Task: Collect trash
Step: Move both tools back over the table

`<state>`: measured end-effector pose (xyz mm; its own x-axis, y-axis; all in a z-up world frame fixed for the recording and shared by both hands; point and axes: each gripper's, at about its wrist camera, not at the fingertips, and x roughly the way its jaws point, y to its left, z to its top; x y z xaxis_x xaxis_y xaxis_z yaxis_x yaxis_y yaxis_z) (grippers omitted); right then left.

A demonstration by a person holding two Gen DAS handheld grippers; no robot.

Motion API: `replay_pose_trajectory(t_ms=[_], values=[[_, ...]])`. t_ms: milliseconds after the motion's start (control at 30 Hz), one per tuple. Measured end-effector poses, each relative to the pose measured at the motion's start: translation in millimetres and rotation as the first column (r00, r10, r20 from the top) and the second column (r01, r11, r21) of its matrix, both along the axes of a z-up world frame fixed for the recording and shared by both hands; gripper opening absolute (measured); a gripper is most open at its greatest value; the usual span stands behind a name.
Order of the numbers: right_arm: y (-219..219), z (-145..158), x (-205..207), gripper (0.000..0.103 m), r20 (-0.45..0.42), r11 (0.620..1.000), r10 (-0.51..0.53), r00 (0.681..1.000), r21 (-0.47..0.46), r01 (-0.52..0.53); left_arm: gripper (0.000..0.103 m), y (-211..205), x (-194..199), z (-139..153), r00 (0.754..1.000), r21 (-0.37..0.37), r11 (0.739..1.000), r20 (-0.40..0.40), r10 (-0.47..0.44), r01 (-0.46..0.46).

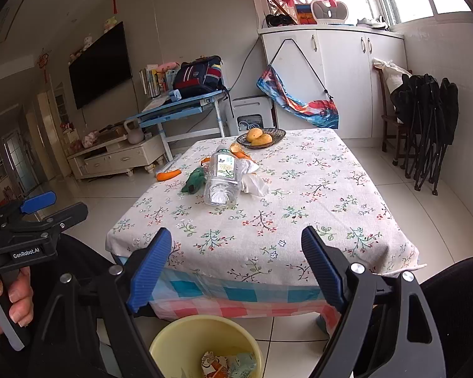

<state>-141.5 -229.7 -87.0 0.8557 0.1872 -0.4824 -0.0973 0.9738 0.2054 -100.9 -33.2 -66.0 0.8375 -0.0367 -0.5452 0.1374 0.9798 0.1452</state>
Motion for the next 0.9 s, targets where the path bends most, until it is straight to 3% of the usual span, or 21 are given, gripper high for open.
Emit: replay_pose_trajectory(t_ms=[900], values=[[7.8,-2.9,0.5,0.081,-0.009,0.999,0.026,1.000,-0.022,-0.026,0.093,3.4,0.5,2.9,1.000,-0.008,1.000,0.008,0.012,-0.012]])
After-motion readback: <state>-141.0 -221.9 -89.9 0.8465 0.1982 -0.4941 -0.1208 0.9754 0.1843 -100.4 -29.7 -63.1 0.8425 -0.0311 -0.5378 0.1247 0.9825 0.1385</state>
